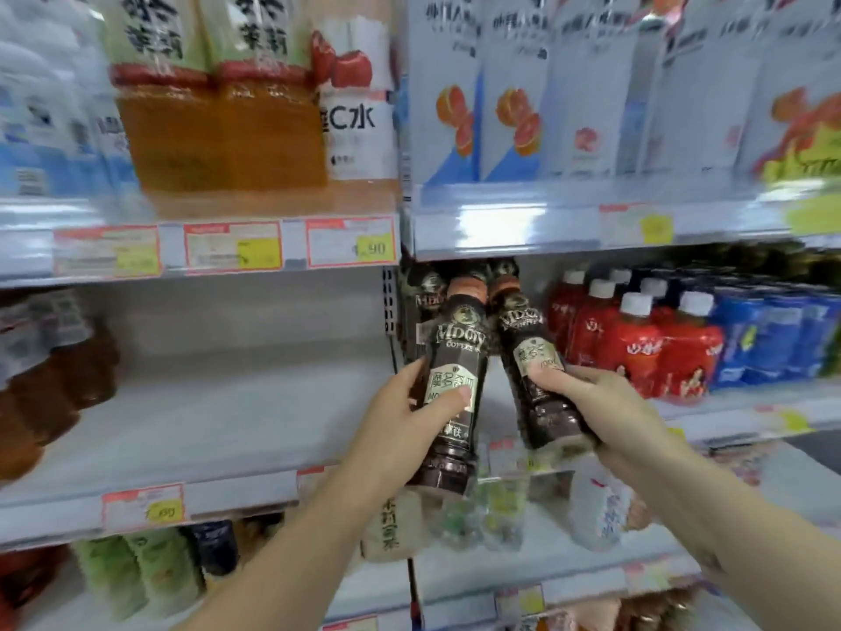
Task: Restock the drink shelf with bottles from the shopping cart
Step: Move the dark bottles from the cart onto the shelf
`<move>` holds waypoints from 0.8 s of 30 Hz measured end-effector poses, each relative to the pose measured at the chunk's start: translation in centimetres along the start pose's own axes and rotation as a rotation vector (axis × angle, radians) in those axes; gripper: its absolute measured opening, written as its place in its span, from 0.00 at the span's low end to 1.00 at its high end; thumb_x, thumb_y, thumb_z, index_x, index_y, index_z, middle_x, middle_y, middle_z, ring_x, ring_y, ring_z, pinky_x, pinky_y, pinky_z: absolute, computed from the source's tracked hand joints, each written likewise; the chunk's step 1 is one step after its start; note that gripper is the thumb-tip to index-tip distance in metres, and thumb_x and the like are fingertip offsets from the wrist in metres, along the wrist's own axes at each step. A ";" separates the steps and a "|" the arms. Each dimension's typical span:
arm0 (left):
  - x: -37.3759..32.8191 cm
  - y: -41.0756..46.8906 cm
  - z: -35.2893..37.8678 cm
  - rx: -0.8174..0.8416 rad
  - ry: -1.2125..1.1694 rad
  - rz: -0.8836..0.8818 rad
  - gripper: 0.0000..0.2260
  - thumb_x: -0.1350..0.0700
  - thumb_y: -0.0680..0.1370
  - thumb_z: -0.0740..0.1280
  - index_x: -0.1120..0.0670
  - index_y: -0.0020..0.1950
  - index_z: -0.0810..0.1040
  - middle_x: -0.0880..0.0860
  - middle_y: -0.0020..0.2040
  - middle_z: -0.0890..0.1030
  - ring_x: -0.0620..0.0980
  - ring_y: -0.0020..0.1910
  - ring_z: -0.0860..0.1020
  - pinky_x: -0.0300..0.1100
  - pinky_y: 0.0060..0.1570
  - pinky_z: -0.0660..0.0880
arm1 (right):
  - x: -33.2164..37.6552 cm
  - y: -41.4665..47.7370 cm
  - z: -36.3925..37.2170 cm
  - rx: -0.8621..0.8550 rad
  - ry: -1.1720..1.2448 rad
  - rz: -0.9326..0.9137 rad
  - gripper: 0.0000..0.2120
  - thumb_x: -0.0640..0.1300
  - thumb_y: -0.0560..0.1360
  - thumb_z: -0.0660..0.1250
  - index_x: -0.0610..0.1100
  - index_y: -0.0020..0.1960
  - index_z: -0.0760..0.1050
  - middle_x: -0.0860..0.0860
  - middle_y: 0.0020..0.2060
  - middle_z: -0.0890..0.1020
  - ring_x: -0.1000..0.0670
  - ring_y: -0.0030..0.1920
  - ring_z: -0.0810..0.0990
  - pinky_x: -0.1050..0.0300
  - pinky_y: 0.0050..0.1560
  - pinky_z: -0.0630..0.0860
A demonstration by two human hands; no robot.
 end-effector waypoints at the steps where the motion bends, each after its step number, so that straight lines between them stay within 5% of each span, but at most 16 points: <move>1: -0.1 0.8 0.3 0.000 0.010 -0.005 0.16 0.48 0.69 0.71 0.41 0.56 0.76 0.50 0.47 0.84 0.51 0.45 0.83 0.53 0.50 0.79 | 0.4 1.3 -0.5 -0.014 -0.005 -0.023 0.12 0.43 0.69 0.72 0.36 0.49 0.79 0.41 0.37 0.83 0.46 0.30 0.82 0.56 0.31 0.79; 4: -0.2 2.9 1.0 0.003 0.008 -0.020 0.19 0.50 0.70 0.72 0.45 0.60 0.75 0.52 0.48 0.83 0.52 0.43 0.83 0.53 0.48 0.80 | 1.0 5.1 -1.2 -0.054 -0.008 -0.088 0.11 0.41 0.71 0.72 0.37 0.50 0.78 0.42 0.41 0.84 0.45 0.38 0.83 0.53 0.38 0.80; 7: -0.1 4.2 0.8 -0.014 -0.009 -0.017 0.18 0.55 0.73 0.70 0.45 0.62 0.73 0.49 0.49 0.83 0.49 0.41 0.83 0.44 0.41 0.79 | 1.6 8.5 -1.4 -0.094 -0.080 -0.176 0.14 0.39 0.71 0.71 0.42 0.55 0.73 0.49 0.45 0.81 0.52 0.44 0.81 0.61 0.43 0.76; 11: -0.1 5.2 0.3 -0.027 -0.024 0.012 0.17 0.60 0.74 0.68 0.44 0.60 0.73 0.48 0.45 0.83 0.46 0.37 0.83 0.35 0.31 0.75 | 0.6 12.1 -1.8 -0.120 -0.165 -0.216 0.26 0.39 0.71 0.72 0.41 0.66 0.66 0.48 0.54 0.79 0.48 0.55 0.78 0.51 0.58 0.75; 16: 0.7 6.4 -0.3 -0.065 0.007 0.055 0.22 0.59 0.74 0.69 0.47 0.67 0.70 0.47 0.48 0.83 0.45 0.42 0.83 0.40 0.41 0.77 | -0.7 14.7 -1.3 -0.102 -0.180 -0.236 0.25 0.36 0.72 0.70 0.39 0.67 0.67 0.45 0.58 0.78 0.47 0.57 0.78 0.52 0.59 0.74; 20: 1.2 7.2 0.0 -0.085 -0.016 0.069 0.23 0.58 0.75 0.69 0.47 0.68 0.69 0.48 0.50 0.83 0.46 0.44 0.82 0.44 0.46 0.78 | -0.2 15.4 -0.7 -0.081 -0.294 -0.265 0.20 0.34 0.72 0.69 0.39 0.62 0.71 0.46 0.52 0.79 0.50 0.50 0.78 0.66 0.47 0.75; 24: 0.8 7.7 1.2 -0.079 -0.075 0.070 0.19 0.61 0.75 0.68 0.43 0.60 0.71 0.45 0.48 0.82 0.41 0.41 0.82 0.36 0.40 0.77 | 0.8 14.1 -2.0 -0.184 -0.397 -0.306 0.30 0.43 0.69 0.73 0.40 0.68 0.66 0.47 0.62 0.76 0.48 0.62 0.75 0.50 0.63 0.72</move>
Point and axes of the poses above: each hand's wrist, its own y-axis towards the middle knuckle, its own z-axis out of the palm, x = y × z, the point moved 10 cm from there along y, towards the middle knuckle
